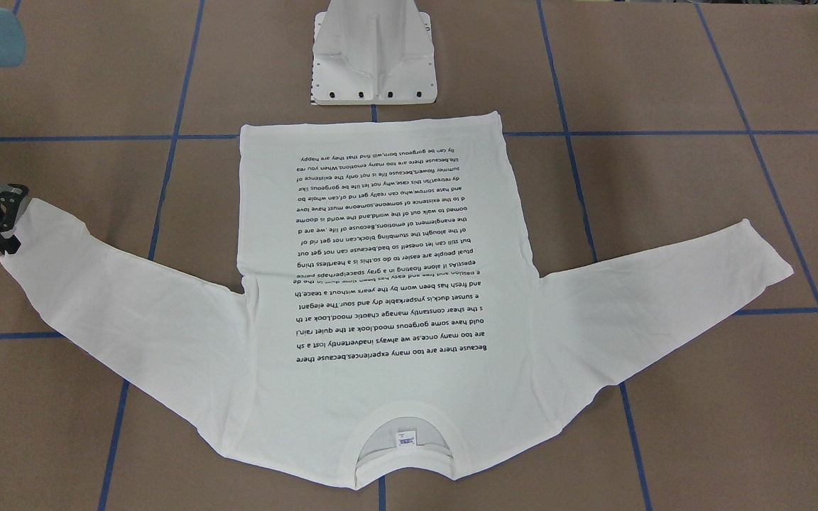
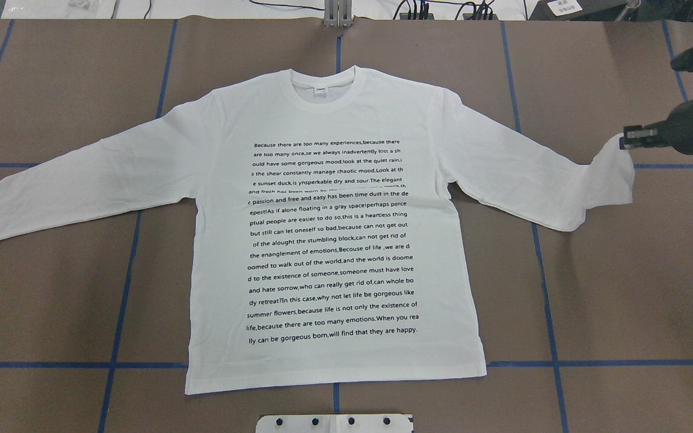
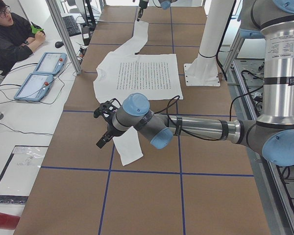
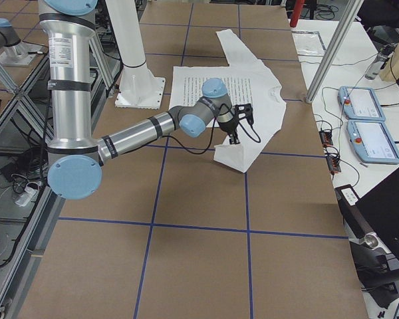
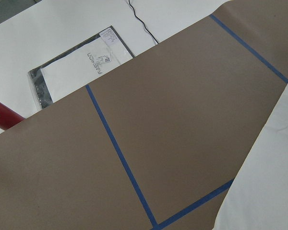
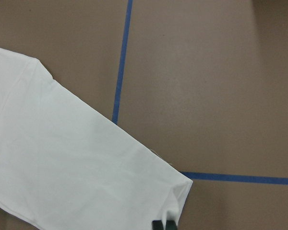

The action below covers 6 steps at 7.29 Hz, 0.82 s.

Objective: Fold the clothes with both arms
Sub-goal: 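Fold the held sleeve across the shirt front toward the collar with the right gripper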

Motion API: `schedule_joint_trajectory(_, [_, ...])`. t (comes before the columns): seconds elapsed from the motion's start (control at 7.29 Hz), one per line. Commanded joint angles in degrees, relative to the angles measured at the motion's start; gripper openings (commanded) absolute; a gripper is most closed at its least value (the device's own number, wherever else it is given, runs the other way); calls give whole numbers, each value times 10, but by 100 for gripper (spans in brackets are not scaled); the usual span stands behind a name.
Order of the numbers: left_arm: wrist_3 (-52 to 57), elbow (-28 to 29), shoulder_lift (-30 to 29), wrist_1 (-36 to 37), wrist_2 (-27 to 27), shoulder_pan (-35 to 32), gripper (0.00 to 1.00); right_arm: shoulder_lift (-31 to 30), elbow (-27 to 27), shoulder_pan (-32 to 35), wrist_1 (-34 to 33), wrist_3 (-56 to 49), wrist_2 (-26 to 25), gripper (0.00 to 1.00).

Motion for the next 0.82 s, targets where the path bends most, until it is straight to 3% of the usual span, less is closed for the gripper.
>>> schedule_joint_trajectory(0.0, [0, -1, 1, 0, -1, 0, 100, 226, -3, -57, -249, 35, -71, 0])
schedule_joint_trajectory(0.14, [0, -1, 1, 0, 0, 0, 100, 322, -27, -91, -316, 80, -120, 0])
schedule_joint_trajectory(0.41, [-1, 3, 1, 0, 0, 0, 100, 466, -148, -149, -311, 156, -172, 0])
schedule_joint_trajectory(0.55, [-1, 5, 1, 0, 0, 0, 100, 541, -250, -187, -258, 209, -208, 0])
schedule_joint_trajectory(0.69, [-1, 6, 1, 0, 1, 0, 100, 609, -389, -230, -186, 248, -253, 0])
